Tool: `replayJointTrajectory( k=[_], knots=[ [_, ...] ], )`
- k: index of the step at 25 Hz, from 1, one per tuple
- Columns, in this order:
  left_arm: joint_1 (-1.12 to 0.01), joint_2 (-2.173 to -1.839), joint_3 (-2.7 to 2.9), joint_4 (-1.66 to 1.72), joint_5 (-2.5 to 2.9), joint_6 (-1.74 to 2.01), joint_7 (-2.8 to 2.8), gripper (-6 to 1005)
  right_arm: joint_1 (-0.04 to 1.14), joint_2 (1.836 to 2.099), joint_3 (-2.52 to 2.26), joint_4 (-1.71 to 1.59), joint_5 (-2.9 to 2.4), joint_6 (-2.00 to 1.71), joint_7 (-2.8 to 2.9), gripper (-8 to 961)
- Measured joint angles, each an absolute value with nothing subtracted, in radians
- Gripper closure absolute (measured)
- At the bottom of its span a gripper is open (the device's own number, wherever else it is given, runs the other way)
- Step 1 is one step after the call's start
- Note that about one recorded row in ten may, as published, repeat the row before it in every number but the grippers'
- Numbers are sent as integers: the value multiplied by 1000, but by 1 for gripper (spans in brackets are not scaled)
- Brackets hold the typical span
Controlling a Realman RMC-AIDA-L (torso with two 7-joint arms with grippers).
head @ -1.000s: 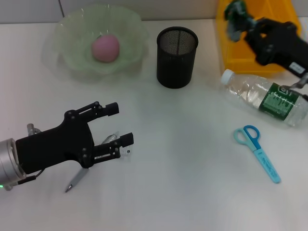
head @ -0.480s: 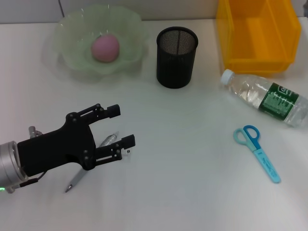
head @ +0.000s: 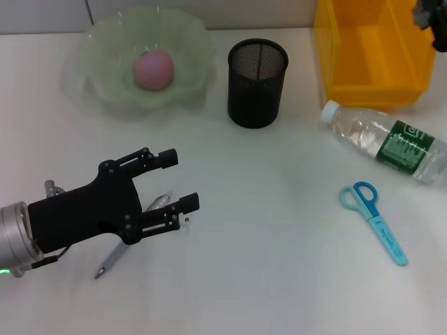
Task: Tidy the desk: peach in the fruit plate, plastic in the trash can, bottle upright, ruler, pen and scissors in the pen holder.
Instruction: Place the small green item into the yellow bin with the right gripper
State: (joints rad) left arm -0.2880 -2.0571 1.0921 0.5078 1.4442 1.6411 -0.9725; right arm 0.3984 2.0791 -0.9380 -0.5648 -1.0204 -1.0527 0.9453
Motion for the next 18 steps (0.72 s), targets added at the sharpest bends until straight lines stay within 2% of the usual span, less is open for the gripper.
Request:
replayJointTrajectory(
  k=[12, 18],
  knots=[
    [-289, -2057, 1092, 508, 1444, 1641, -973, 215, 449, 2083, -932, -541, -1068, -978, 948, 806],
    [-290, -2057, 1092, 508, 1445, 1637, -973, 215, 449, 2083, -936, -539, -1068, -977, 950, 604]
  ],
)
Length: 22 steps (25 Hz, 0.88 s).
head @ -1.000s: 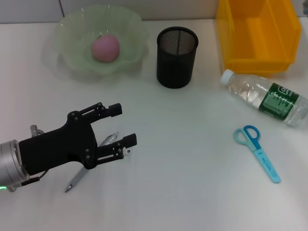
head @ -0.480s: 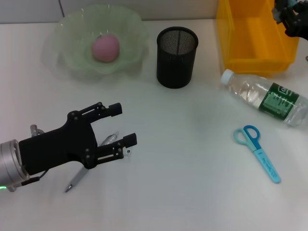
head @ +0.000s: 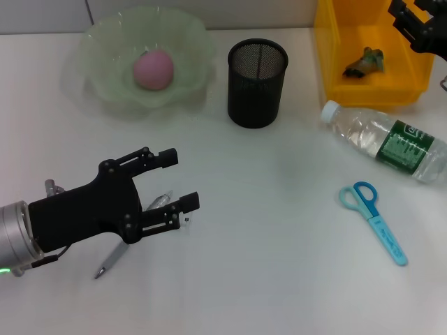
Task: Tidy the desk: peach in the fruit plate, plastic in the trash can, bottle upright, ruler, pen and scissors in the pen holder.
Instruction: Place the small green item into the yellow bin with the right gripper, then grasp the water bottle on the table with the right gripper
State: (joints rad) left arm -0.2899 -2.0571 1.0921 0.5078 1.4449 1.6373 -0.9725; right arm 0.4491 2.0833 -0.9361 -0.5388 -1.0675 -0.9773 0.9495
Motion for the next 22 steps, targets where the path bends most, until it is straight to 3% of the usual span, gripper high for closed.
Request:
replayJointTrajectory(
  k=[5, 22],
  knots=[
    [-290, -2057, 1092, 508, 1445, 1636, -973, 215, 434, 2085, -937, -529, -1068, -1037, 977, 449],
    [-291, -2057, 1077, 508, 1449, 1635, -973, 215, 298, 2084, -935, -379, -1051, -1634, 966, 456]
  ],
)
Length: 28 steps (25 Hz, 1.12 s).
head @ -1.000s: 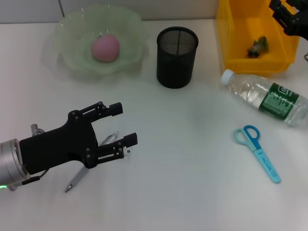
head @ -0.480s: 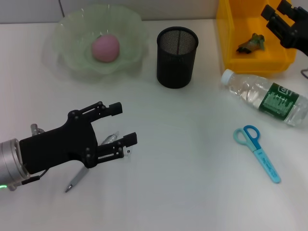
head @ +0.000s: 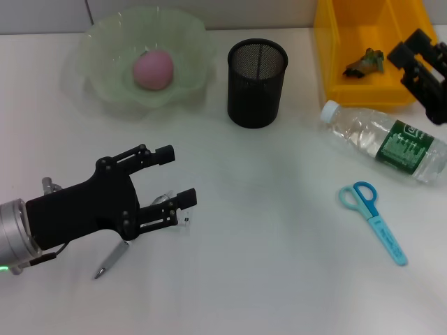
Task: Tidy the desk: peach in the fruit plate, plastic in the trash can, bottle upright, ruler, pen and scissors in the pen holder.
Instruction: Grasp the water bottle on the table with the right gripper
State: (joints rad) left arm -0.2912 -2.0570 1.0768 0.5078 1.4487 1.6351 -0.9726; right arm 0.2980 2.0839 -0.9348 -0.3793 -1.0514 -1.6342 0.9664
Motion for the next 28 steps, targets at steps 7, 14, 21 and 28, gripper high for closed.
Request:
replayJointTrajectory(
  k=[7, 14, 21, 28],
  knots=[
    [-296, -2059, 1077, 508, 1451, 1635, -973, 215, 285, 2085, -942, -281, -1113, -1727, 764, 457],
    [-297, -2062, 1077, 508, 1452, 1635, -973, 215, 305, 2088, -988, -146, -1125, -1810, 536, 456],
    [-300, -2063, 1078, 505, 1453, 1633, -973, 215, 305, 2088, -983, -140, -1125, -1803, 541, 457],
    [-300, -2065, 1079, 505, 1453, 1631, -973, 216, 311, 2087, -953, -139, -1116, -1790, 600, 438]
  ],
)
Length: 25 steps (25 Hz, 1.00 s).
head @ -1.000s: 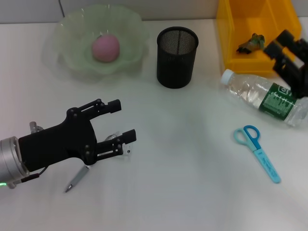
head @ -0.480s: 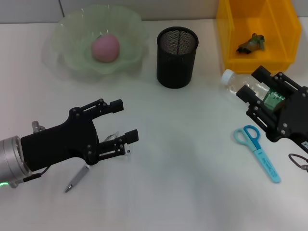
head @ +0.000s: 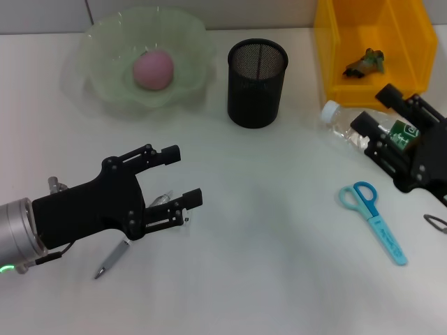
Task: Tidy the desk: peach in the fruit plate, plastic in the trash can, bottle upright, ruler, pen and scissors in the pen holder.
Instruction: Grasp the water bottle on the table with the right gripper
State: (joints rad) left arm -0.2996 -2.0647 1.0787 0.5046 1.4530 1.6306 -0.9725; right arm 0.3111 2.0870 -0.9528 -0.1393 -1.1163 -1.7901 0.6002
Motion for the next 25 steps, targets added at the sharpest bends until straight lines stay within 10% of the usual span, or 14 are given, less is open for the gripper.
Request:
replayJointTrajectory(
  k=[15, 25],
  knots=[
    [-296, -2065, 1078, 505, 1453, 1635, -972, 216, 248, 2079, -938, -519, -1150, -1767, 992, 158],
    [-290, -2065, 1078, 505, 1453, 1636, -972, 216, 257, 2080, -945, -965, -1437, -1517, 1485, 158]
  ],
)
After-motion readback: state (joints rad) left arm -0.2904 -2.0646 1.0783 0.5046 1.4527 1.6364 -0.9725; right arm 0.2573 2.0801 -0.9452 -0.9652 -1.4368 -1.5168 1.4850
